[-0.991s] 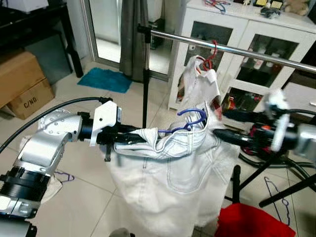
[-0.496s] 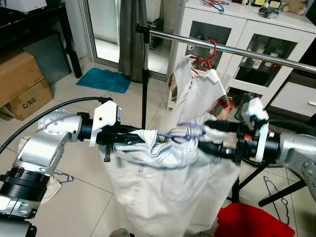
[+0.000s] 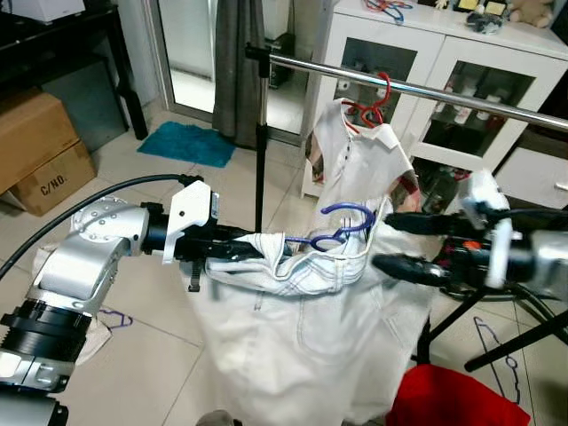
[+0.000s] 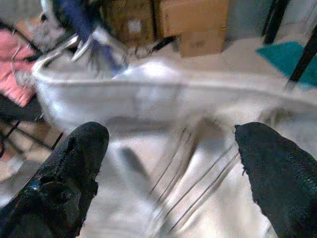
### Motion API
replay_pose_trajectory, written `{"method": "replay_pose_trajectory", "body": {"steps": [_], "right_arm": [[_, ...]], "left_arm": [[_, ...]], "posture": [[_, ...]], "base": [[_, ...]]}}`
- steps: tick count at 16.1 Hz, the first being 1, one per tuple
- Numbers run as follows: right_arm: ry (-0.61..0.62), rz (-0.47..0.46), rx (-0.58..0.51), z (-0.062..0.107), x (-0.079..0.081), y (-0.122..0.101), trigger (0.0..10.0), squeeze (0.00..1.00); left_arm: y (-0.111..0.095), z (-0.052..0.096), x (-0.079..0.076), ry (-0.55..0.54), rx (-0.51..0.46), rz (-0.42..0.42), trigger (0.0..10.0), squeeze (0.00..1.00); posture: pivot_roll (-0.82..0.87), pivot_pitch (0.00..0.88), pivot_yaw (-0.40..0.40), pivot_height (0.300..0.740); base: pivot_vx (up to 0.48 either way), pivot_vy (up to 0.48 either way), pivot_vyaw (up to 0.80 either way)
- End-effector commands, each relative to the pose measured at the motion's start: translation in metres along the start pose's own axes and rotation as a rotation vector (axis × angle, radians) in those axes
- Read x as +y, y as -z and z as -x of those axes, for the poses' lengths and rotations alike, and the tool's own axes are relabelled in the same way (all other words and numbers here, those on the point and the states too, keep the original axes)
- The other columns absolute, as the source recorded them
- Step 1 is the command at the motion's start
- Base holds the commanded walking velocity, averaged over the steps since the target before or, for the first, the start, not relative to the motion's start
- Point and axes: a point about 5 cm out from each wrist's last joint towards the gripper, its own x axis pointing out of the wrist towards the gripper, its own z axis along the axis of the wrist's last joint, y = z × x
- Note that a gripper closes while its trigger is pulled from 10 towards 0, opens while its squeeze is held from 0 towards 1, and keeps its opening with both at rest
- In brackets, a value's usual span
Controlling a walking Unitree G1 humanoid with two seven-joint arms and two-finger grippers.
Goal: Hang hanger
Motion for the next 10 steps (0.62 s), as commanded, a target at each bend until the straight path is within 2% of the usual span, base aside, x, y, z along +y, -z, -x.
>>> {"method": "replay_pose_trajectory", "body": {"steps": [1,3,4,5,6,7,9,10], "right_arm": [[-0.005,0.024,0.022,0.007,0.0,0.0,10.0,1.0],[-0.004,0.038,0.024,0.011,0.0,-0.001,10.0,1.0],[-0.01,0.042,0.023,0.01,0.002,-0.001,10.0,0.93],[-0.014,0.059,0.038,0.0,0.005,0.001,10.0,0.0],[0.033,0.062,0.039,-0.013,0.001,0.003,10.0,0.0],[0.047,0.062,0.038,-0.017,0.0,0.004,10.0,0.0],[0.002,0.091,0.088,-0.029,0.005,0.012,10.0,0.0],[-0.004,0.104,0.104,-0.032,0.005,0.014,4.0,0.0]], "left_arm": [[-0.019,0.002,0.006,-0.016,-0.057,-0.069,0.0,0.0],[-0.019,0.002,0.006,-0.016,-0.056,-0.069,0.0,0.0],[-0.019,0.002,0.006,-0.015,-0.058,-0.069,0.0,0.0],[-0.02,0.0,0.006,-0.008,-0.066,-0.074,0.0,0.0],[-0.022,-0.003,0.006,0.004,-0.075,-0.078,0.0,0.0],[-0.022,-0.004,0.005,0.008,-0.077,-0.079,0.0,0.0],[-0.026,-0.007,0.006,0.016,-0.092,-0.089,0.0,0.0],[-0.028,-0.007,0.007,0.013,-0.101,-0.094,0.0,0.0]], "posture": [[0.08,0.0,-0.067,0.74],[0.08,0.0,-0.067,0.74],[0.08,0.0,-0.067,0.74],[0.08,0.0,-0.067,0.74],[0.08,0.0,-0.061,0.74],[0.08,0.0,-0.061,0.74],[0.08,0.0,-0.063,0.74],[0.08,0.0,-0.064,0.74]], "base": [[0.0,0.0,0.0],[0.0,0.0,0.0],[0.0,0.0,0.0],[0.0,0.0,0.0],[0.0,0.0,0.0],[0.0,0.0,0.0],[0.0,0.0,0.0],[0.0,0.0,0.0]]}}
